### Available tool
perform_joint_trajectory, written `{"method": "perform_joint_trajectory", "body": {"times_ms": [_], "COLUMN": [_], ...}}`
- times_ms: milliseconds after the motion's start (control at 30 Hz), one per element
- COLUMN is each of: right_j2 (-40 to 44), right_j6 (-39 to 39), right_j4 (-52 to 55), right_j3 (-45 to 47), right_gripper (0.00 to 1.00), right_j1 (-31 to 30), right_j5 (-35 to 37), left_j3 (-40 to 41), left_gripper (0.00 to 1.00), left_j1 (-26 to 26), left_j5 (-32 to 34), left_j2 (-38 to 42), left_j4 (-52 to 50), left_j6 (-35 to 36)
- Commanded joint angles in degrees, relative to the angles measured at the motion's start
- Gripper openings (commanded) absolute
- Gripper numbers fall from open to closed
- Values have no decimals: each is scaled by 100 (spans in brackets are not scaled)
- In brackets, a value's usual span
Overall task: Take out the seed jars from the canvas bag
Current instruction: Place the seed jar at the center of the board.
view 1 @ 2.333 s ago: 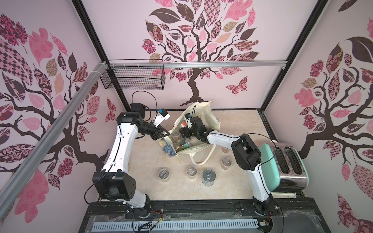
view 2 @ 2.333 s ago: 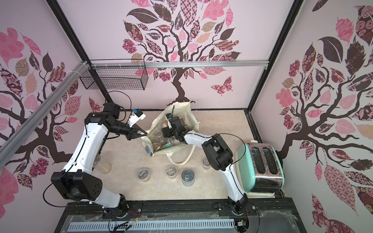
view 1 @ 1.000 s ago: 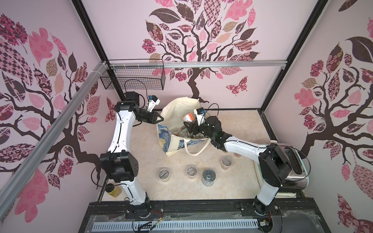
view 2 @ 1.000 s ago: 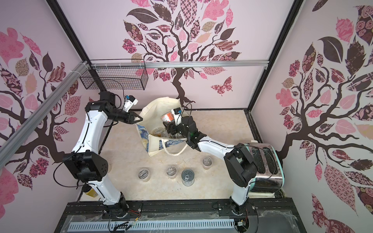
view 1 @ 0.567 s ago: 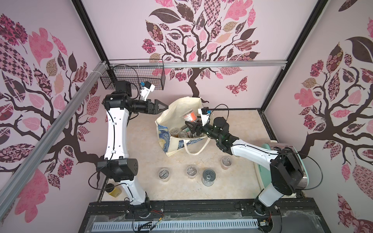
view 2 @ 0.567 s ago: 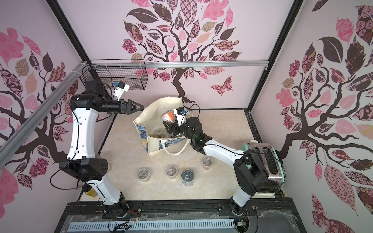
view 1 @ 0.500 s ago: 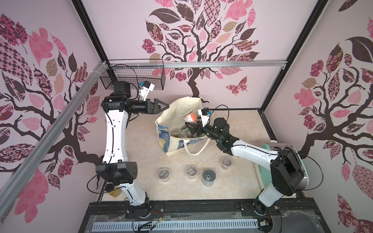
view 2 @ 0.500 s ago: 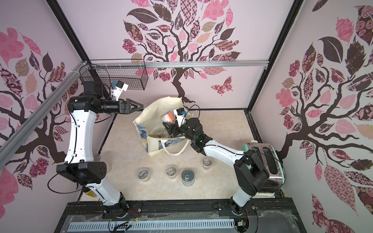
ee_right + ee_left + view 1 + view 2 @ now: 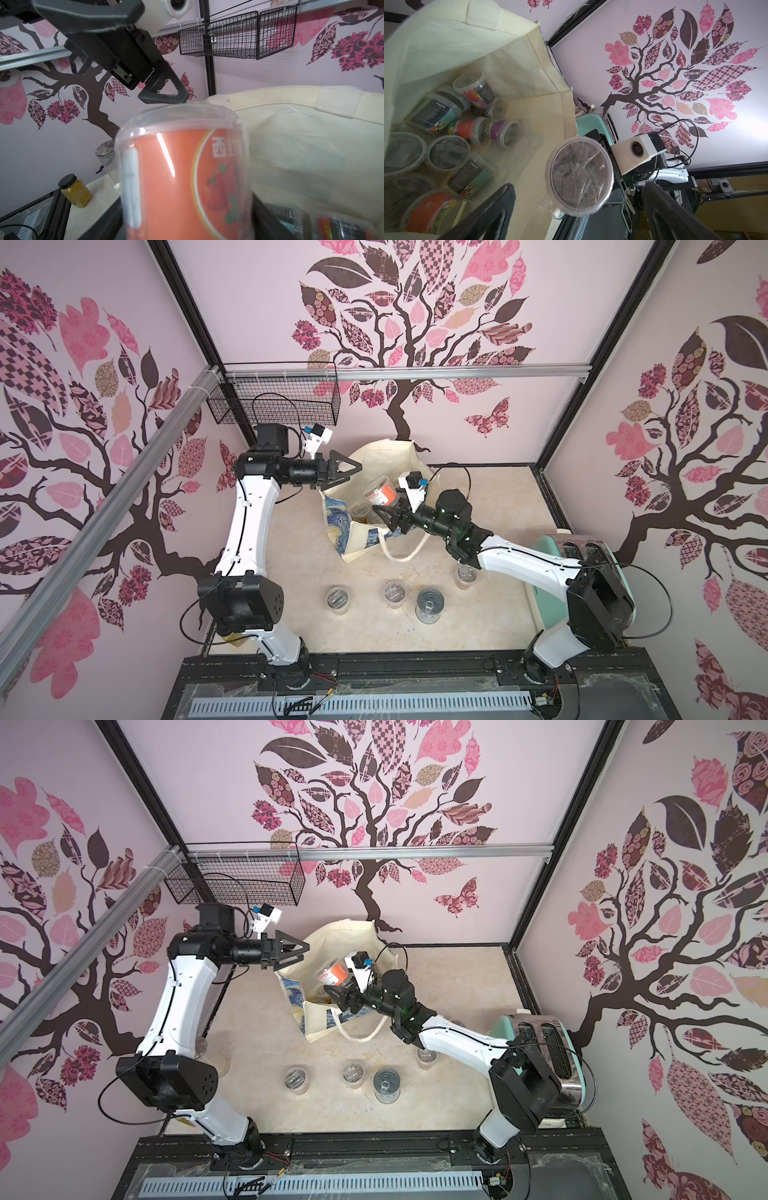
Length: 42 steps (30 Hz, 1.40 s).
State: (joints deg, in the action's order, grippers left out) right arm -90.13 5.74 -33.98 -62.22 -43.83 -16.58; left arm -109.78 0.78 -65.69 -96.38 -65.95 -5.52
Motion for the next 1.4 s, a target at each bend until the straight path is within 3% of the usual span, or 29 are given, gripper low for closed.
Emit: {"method": "perform_joint_trajectory", "body": {"times_ms": [0,367,533,800,1067,1167,1267,1367], "right_j2": [147,74,65,13,-82,-127,-161,-172], "right_j6": [-332,-583,-792,-1113,-1412,-1509,-1521,-1515], "right_j4": [220,361,455,664,837,930,957,966], "right_j3": [-227,-417,-554,-788,-963,-1014,-1038,-1060], "right_gripper": [74,75,75,76,76,76,76,76], "right_j1": [-86,-202,-202,-214,-309,-368,-376,-371], "right_j5": [-23,55,128,234,309,382,424,449], "left_j3": [-339,-446,-317,-350,-454,-454,-459,-457], "left_gripper": [98,98,94,91,74,75,86,90], "left_j1": [-176,-366,-476,-565,-610,-620,-627,-624], "left_j5": [227,68,517,26,-156,-191,-92,69], "left_j2": [-99,-271,-228,-191,-215,-206,-214,-215], "left_j4": [-548,-1270,-1374,-1608,-1818,-1820,-1817,-1812], "left_j6": [432,959,1285,1564,1772,1790,1787,1804]}}
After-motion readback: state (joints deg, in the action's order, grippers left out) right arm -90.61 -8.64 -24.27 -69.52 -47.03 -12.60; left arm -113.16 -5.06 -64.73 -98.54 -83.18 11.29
